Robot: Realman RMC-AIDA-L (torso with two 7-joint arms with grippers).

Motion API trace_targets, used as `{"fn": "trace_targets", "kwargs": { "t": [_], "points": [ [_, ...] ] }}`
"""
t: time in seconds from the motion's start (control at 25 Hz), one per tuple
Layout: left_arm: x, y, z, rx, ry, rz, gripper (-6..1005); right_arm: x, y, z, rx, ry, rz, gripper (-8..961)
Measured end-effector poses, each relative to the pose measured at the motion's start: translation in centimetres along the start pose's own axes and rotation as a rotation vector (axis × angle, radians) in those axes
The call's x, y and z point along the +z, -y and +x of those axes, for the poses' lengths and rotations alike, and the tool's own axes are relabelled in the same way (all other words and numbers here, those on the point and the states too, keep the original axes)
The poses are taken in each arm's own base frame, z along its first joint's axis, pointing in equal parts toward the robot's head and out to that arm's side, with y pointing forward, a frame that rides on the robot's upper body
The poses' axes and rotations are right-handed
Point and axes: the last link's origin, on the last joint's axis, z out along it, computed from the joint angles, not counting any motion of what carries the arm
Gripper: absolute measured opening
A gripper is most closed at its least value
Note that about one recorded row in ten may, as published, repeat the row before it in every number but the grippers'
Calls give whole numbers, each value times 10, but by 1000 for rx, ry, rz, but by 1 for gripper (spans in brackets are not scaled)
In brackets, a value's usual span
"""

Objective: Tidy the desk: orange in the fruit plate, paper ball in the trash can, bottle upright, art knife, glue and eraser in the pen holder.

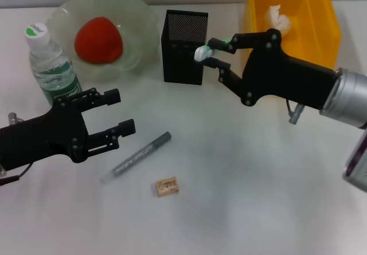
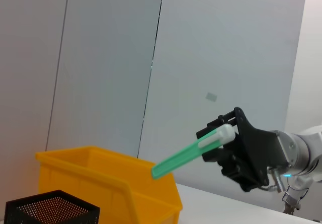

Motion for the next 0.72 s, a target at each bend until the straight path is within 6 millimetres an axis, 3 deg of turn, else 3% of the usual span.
{"fn": "trace_targets", "kwargs": {
  "t": [0.72],
  "points": [
    [3,-8,-7,8,-13,-12,708,37,6,22,-185,-87,-73,183]
  ]
}}
